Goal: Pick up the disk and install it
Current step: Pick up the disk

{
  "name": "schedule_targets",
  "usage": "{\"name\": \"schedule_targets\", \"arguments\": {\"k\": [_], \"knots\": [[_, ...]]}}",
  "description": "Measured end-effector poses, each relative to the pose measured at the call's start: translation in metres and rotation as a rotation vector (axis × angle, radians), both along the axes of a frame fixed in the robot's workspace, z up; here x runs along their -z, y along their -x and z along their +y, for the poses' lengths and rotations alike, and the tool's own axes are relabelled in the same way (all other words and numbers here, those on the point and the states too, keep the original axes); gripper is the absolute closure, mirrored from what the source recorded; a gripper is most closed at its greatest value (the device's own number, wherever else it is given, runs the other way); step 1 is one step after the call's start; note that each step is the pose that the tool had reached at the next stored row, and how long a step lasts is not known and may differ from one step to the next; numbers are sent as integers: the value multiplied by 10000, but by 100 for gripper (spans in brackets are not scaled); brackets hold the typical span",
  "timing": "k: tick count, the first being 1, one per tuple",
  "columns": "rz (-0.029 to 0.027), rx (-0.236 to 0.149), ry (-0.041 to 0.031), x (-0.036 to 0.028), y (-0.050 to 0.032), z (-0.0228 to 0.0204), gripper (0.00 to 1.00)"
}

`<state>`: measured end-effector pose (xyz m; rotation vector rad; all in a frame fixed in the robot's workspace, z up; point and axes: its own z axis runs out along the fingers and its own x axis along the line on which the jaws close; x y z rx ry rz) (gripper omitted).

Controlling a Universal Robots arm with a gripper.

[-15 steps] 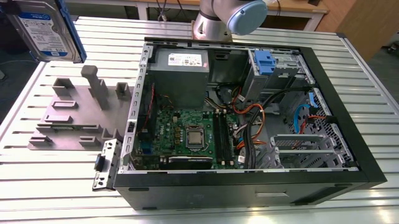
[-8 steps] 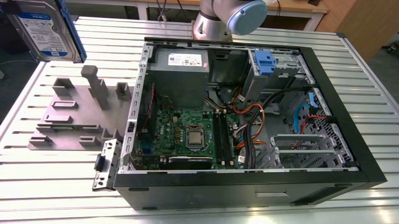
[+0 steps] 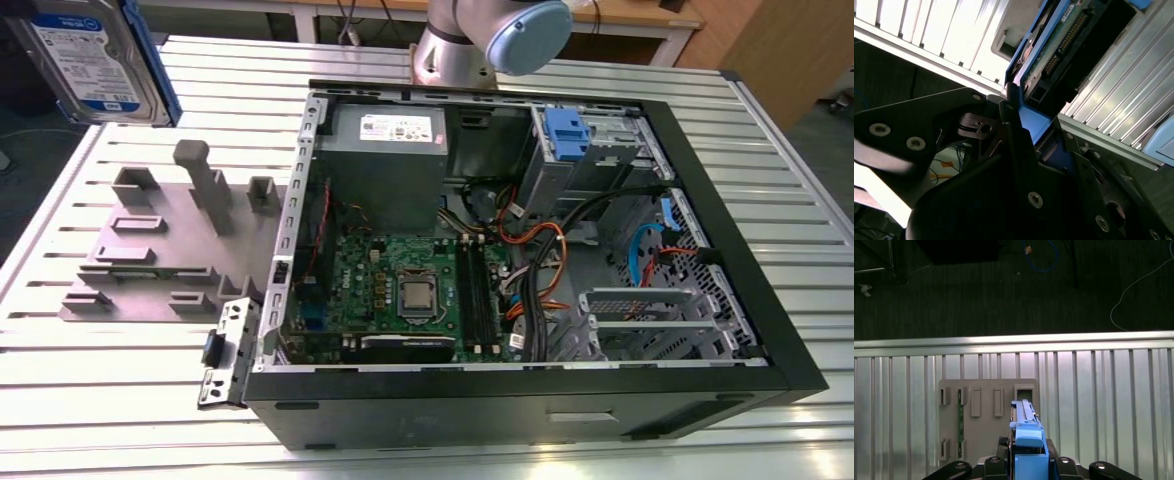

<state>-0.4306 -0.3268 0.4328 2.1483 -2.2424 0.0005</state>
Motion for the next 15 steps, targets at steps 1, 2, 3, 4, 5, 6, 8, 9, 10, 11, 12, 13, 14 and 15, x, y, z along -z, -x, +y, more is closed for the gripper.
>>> {"name": "schedule_targets", "arguments": {"k": [1,2,3,4,5,6,8,9,10,11,12,13,14,15], "knots": [[1,1,0,-12,0,0,64],[0,1,0,-23,0,0,64],[1,1,-2,-34,0,0,64],[1,2,-6,-43,0,1,64],[0,1,-10,-51,0,0,64],[0,0,-24,-58,0,0,64],[3,1,-59,-64,0,1,64],[1,1,-62,-63,0,1,64],[1,1,-66,-63,-1,1,64],[1,1,-69,-63,0,0,64],[2,0,-72,-64,0,0,64],[1,1,-75,-63,0,0,64],[1,1,-78,-63,0,1,64],[2,1,-81,-64,0,0,64]]}}
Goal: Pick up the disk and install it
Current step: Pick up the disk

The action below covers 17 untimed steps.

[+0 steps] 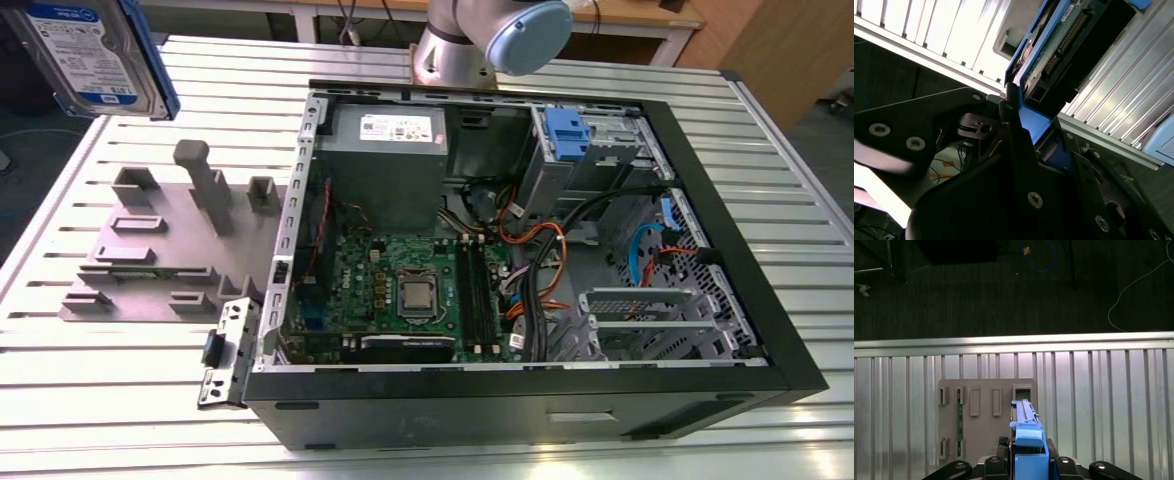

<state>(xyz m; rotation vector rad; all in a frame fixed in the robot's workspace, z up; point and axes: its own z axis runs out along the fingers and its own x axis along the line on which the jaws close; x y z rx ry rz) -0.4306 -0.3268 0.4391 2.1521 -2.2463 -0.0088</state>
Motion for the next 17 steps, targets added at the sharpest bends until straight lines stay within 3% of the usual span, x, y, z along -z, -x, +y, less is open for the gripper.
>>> {"name": "schedule_targets", "arguments": {"k": [2,5,17], "knots": [[1,-1,-31,0,0,-1,64],[-1,-1,-155,0,0,0,64],[-1,-1,-140,-137,0,0,64]]}}
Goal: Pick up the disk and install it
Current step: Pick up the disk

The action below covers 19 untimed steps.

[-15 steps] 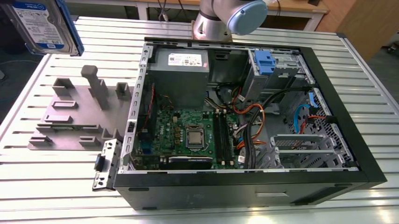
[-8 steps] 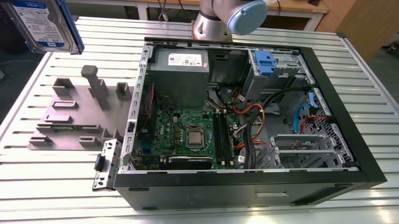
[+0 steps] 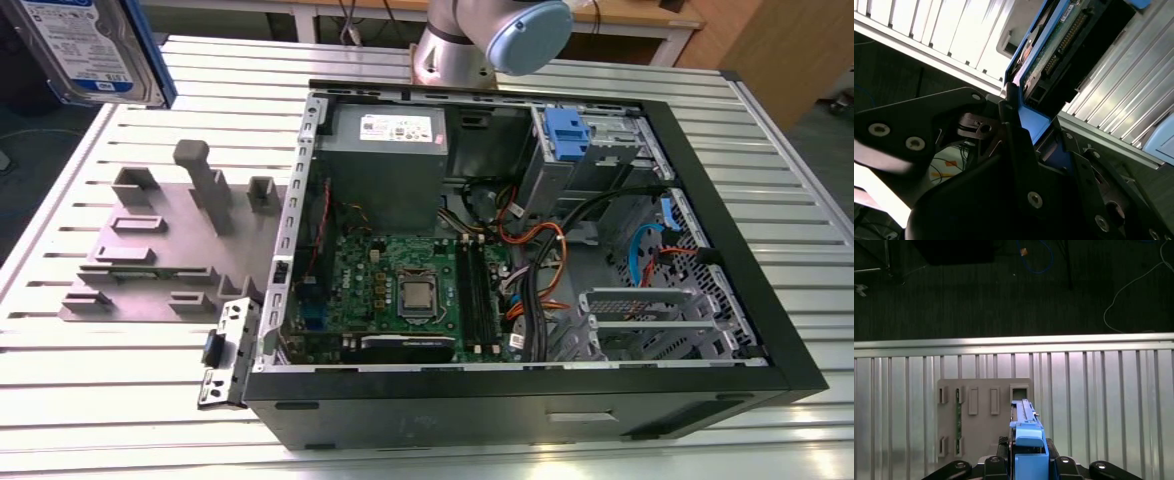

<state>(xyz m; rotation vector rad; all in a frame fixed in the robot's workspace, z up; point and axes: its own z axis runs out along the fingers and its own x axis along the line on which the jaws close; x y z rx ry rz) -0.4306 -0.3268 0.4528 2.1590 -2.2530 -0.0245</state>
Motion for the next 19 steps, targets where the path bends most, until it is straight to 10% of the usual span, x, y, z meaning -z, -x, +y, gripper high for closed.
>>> {"name": "schedule_targets", "arguments": {"k": [9,19], "knots": [[1,1,3,-130,0,0,64],[0,0,3,-129,-146,0,64]]}}
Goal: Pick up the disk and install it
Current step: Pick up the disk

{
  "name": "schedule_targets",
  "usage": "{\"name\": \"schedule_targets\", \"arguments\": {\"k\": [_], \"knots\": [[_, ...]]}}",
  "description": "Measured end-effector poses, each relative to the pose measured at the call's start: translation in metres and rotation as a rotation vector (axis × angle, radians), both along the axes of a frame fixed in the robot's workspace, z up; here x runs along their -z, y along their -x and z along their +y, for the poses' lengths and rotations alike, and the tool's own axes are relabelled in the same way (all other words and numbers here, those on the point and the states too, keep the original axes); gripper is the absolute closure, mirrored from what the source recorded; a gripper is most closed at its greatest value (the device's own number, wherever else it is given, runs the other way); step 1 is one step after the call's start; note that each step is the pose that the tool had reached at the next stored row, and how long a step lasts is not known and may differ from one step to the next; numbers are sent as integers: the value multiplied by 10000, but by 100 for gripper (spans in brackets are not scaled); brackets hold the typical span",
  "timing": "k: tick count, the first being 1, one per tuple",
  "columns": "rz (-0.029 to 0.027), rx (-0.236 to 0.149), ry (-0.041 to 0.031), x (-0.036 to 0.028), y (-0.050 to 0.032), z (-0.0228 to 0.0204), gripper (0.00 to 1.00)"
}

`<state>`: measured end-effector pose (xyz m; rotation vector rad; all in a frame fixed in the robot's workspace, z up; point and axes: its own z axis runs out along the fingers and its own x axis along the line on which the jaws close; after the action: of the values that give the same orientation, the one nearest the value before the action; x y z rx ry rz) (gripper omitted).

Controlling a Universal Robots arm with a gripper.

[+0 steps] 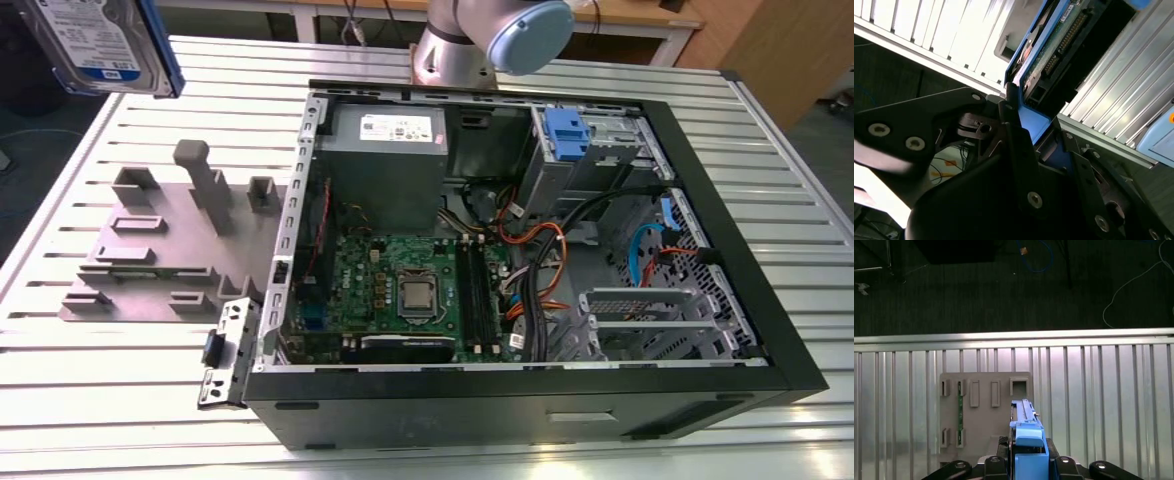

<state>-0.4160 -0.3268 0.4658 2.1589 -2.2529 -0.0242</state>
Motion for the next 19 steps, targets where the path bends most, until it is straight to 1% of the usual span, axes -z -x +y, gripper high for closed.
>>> {"name": "schedule_targets", "arguments": {"k": [6,19], "knots": [[1,0,1,0,-134,0,64],[1,0,1,0,-454,0,64]]}}
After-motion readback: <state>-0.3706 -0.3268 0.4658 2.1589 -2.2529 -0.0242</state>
